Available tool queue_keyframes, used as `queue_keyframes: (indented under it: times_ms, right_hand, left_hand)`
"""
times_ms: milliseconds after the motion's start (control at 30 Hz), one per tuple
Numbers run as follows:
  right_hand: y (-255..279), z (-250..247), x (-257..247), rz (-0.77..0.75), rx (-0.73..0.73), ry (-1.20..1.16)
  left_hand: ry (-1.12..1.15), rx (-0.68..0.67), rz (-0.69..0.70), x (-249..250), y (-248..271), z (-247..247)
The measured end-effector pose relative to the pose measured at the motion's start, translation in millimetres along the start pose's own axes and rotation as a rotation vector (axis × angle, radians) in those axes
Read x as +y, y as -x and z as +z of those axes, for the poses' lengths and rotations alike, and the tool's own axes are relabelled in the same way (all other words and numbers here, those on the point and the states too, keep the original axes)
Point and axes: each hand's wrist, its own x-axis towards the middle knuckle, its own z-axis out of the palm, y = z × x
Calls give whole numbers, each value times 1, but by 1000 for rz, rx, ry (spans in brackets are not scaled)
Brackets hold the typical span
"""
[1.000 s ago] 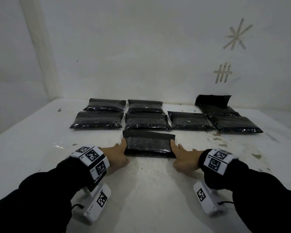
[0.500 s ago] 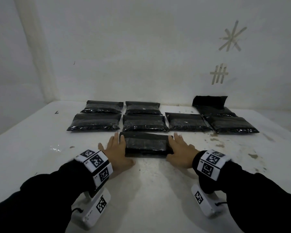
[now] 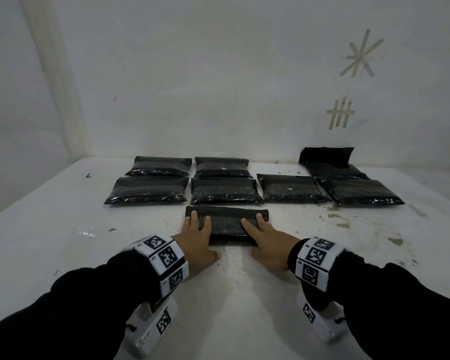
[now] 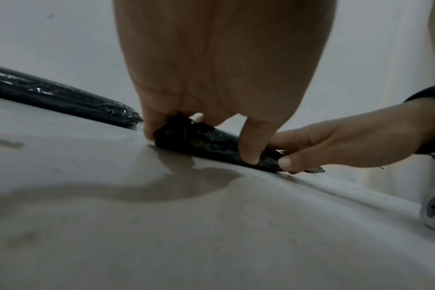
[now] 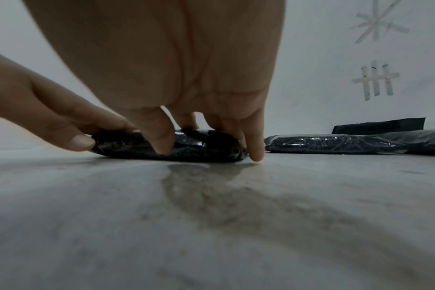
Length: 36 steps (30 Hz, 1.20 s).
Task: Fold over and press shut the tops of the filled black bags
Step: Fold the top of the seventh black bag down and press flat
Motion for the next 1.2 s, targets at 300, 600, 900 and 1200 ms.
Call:
queue_keyframes:
  times_ms: [300, 600, 900, 1200]
  right_hand:
    - [-3, -1, -6, -70, 33, 108]
    - [-9, 0, -14, -80, 60, 250]
    - [-11, 5, -29, -89, 54, 208]
    - [-12, 8, -32, -126, 68, 264]
  left_hand:
    - [-153, 86, 11, 11, -5, 7]
    - [-238, 90, 6, 17, -8, 11]
    - [-232, 176, 62, 18, -15, 18]
    - [-226, 186, 54, 22, -12, 20]
